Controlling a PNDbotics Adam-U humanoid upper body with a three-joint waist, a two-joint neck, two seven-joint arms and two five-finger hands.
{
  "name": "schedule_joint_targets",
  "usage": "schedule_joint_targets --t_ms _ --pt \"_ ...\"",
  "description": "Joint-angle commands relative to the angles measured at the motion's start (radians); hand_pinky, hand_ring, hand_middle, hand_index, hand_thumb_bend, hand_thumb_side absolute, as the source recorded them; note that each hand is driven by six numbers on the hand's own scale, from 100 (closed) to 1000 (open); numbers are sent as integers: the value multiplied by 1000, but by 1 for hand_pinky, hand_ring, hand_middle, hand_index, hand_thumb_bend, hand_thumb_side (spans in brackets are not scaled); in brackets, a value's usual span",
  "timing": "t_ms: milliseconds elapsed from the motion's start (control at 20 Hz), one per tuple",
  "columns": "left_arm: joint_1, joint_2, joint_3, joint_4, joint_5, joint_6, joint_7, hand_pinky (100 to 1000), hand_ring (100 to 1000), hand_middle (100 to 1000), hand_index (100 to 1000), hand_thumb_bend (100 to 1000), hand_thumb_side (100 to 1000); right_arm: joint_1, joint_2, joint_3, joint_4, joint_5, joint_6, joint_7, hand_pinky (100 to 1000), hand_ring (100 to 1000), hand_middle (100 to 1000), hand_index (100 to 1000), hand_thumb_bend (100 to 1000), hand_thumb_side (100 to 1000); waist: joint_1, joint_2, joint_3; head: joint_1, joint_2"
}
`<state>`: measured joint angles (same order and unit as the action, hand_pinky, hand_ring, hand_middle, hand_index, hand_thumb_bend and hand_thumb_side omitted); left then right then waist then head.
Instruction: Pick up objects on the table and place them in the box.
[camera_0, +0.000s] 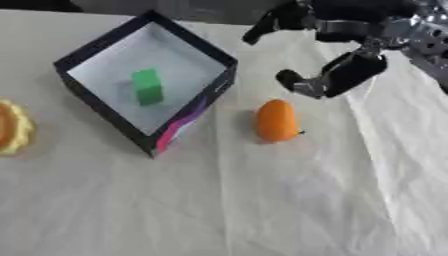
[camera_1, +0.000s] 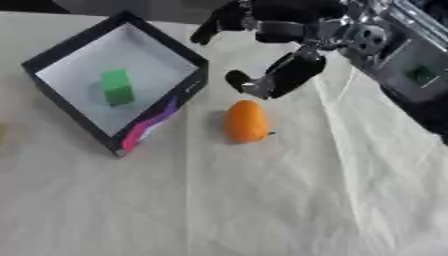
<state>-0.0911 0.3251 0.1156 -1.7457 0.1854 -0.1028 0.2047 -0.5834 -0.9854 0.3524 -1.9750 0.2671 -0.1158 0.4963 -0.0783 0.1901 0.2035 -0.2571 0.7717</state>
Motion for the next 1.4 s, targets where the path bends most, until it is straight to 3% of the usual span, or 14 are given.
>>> schedule_joint_targets --t_ms 50,300,400,450,500,550,650,1050,1400 --pt "-9 16 6 -23 -1 -5 3 838 785 768 845 100 774 4 8 1 -6 35 14 3 954 891 815 949 100 193 20 0 -2 -3 -2" --pt "-7 13 5 -21 -1 -4 2 838 786 768 845 100 776 23 41 11 32 79 13 16 961 900 823 957 100 195 27 6 -4 -3 -2" --pt "-6 11 5 -20 -1 -3 1 838 786 768 845 100 778 31 50 15 48 104 9 21 972 897 817 971 186 229 29 8 -5 -2 -2" --pt "-5 11 4 -19 -2 -3 0 838 786 769 845 100 779 36 55 18 58 117 6 23 982 893 813 973 283 316 30 10 -5 -2 -2" --pt "-5 10 4 -18 -2 -3 -1 838 786 769 845 100 779 40 59 23 69 127 4 24 983 893 812 972 293 332 30 11 -6 -3 -2" --pt "-5 9 3 -17 -2 -2 -1 838 787 769 845 100 781 44 63 27 79 132 1 25 995 892 809 968 324 445 30 12 -6 -3 -2" --pt "-4 8 3 -16 -2 -2 -3 838 788 770 845 100 782 51 66 36 89 129 0 25 1000 893 805 964 308 504 31 13 -7 -2 -2" --pt "-2 7 2 -14 0 -3 -8 838 789 771 846 100 784 74 52 45 119 117 36 19 1000 898 811 961 325 565 30 14 -9 0 -2" --pt "-1 3 2 -13 -2 -2 -9 838 790 772 845 100 785 95 54 51 183 176 17 20 1000 905 821 960 386 608 33 19 -10 0 -2"
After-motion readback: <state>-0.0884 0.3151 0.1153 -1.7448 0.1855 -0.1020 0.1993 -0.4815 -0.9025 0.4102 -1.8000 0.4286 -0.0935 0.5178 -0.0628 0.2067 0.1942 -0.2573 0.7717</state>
